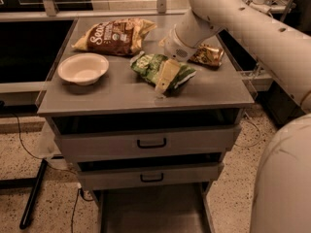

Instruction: Place green jalapeno chip bag into bottom drawer

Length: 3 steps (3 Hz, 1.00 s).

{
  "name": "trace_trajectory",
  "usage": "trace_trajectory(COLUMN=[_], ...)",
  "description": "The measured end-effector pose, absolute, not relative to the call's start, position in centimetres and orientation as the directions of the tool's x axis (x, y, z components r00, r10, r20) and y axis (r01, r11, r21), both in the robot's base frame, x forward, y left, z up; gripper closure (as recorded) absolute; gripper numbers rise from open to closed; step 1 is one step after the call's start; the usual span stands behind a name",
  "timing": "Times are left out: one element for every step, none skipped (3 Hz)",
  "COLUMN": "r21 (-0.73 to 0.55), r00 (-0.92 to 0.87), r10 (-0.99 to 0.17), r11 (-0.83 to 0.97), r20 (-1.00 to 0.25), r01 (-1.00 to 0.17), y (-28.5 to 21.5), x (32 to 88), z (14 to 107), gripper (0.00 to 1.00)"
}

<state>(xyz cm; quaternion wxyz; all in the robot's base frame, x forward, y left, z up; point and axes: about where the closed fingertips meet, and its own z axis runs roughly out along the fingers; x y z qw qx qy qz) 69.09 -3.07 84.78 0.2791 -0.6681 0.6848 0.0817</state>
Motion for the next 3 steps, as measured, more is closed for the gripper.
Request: trace_trajectory(r21=[-0.261, -0.261, -0.261], r00=[0.049, 0.049, 0.049], r10=[-0.869, -0.869, -0.869], r11=[0.094, 0.094, 0.094], r20=[-0.492, -0.492, -0.492], r01=[-0.961, -0.961, -0.961], y=[-3.06, -3.05, -3.05], x=[69.10, 69.10, 69.10], z=[84.76, 84.75, 84.75], gripper=[0.18, 0.42, 0.64])
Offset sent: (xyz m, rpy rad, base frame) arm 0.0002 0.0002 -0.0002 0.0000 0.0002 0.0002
